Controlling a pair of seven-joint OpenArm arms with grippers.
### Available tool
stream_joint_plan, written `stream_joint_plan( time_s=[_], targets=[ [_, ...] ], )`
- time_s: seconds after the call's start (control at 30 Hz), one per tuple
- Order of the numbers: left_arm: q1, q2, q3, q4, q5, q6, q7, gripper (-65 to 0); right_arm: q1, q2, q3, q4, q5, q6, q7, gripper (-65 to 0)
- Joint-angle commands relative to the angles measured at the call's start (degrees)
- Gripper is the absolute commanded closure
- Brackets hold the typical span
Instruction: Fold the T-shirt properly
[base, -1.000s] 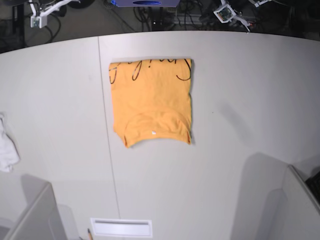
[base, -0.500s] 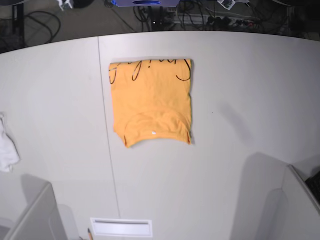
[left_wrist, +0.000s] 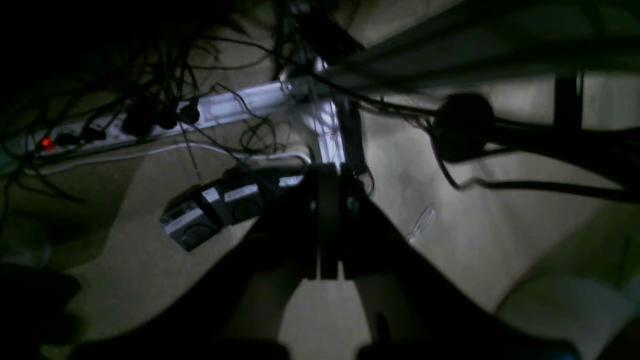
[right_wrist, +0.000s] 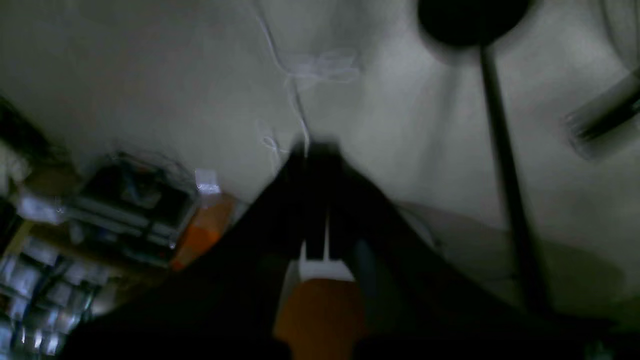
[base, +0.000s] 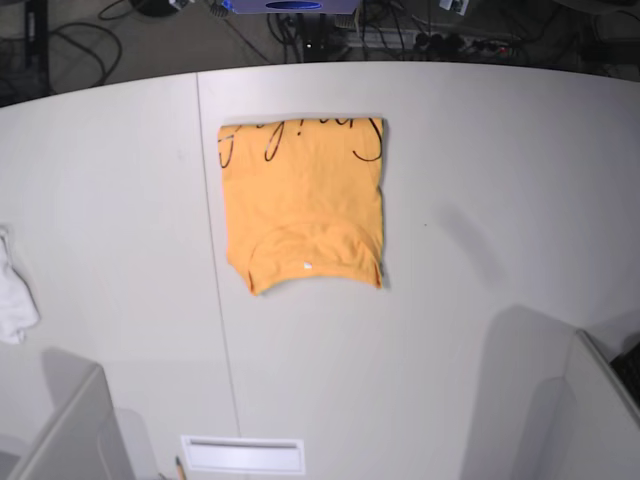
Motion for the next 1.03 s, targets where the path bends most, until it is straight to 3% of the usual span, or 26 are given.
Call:
stream_joint_plan(
  time_s=[0.0,0.2,0.3,0.43,0.63,1.0],
  targets=[
    [-0.32,0.06,2.04,-4.29,0.43,0.60,-1.98,0.0,0.07,0.46,-0.66,-1.87,-0.28,0.06,0.98,0.0],
    [-12.80,1.65,16.02,-31.89,0.17,9.22,-11.39,0.0,3.23,-4.55,-1.71,-13.03,-0.37,0.06,12.05,0.0],
    [-15.44,3.32,19.71,-35.23,-0.27,12.56,-11.74,0.0,4.64,-7.54,-1.80,-18.22,-0.37,0.06,19.35,0.0],
    [-15.70,4.46,19.80,-34.71,-0.36,14.84,-12.09,0.0,6.40,-11.40,-1.80,-24.29,-0.37,0.06,25.94,0.0],
    [-14.74,5.43,20.07,-31.54,-0.01,17.39,-11.74,0.0,7.45,-12.46,-1.71,-25.08,-0.37,-0.03,27.00,0.0],
    [-15.09,5.43,19.98,-34.53,-0.36,17.39,-11.65,0.0,9.47,-12.11,-1.71,-25.08,-0.37,-0.03,27.00,0.0]
  ],
)
